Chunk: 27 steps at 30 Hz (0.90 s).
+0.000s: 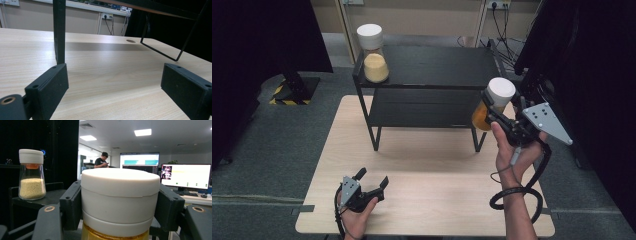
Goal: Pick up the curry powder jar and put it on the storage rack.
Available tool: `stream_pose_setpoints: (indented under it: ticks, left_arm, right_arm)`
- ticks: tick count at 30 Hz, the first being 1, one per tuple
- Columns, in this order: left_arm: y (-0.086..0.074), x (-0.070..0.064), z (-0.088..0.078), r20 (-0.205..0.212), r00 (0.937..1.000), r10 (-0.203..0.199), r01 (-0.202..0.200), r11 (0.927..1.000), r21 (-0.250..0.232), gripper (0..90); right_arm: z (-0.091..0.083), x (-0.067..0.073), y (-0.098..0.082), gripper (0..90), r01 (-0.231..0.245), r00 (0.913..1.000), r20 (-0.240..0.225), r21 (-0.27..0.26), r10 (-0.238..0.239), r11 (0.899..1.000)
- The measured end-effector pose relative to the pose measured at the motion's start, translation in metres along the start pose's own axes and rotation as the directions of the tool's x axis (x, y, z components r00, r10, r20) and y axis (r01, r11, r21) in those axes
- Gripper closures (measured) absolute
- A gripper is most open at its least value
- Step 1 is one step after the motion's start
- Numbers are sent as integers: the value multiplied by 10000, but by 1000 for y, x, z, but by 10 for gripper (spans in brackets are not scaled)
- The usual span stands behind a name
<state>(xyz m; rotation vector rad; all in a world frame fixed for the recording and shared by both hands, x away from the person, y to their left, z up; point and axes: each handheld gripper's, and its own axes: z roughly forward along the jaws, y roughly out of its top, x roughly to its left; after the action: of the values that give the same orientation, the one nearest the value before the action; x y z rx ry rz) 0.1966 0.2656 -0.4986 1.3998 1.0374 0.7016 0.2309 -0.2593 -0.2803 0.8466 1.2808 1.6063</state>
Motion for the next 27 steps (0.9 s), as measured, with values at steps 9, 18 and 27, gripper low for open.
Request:
stream_pose_setpoints:
  ticks: [9,18,27]
  left_arm:
    - [0,0,0,5,10000,-1,1,10000,-2,67]
    - [0,0,0,15,10000,-15,15,10000,8,67]
    - [0,0,0,21,10000,-15,15,10000,10,66]
  right_arm:
    - [10,-1,12,338,72,10000,40,-156,-71,9999]
    - [21,-3,23,338,75,9999,87,-228,-73,9997]
    - [36,-2,34,338,106,9998,146,-329,-102,9994]
